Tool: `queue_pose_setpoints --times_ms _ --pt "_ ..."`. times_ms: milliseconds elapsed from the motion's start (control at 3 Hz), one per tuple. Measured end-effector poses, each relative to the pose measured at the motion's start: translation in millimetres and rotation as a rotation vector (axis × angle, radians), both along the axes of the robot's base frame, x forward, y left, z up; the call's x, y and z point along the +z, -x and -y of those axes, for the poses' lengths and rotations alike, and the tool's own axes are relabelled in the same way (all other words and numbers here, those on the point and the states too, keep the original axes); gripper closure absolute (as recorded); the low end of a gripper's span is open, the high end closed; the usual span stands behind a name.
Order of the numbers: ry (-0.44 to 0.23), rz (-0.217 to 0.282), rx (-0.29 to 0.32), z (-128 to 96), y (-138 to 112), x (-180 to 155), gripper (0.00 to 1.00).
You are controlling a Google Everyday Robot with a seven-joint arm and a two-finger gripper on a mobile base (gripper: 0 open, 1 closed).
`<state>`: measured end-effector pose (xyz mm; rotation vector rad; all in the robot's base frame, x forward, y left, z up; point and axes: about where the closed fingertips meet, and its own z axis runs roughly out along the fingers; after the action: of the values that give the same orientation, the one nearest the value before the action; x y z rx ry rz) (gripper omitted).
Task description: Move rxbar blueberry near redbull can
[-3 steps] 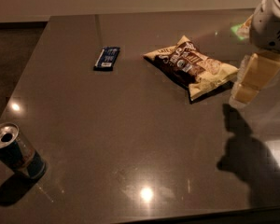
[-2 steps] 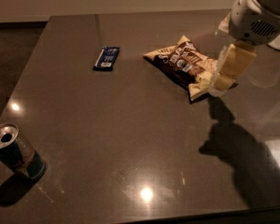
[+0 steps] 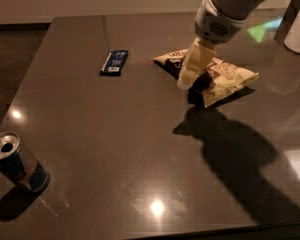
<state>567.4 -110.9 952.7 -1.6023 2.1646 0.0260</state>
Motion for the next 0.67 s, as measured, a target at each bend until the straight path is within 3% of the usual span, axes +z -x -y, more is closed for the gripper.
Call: queue_pose_setpoints --times_ms 667 --pt "-0.113 0.007 -0.078 -61.9 -67.2 -25.6 0.0"
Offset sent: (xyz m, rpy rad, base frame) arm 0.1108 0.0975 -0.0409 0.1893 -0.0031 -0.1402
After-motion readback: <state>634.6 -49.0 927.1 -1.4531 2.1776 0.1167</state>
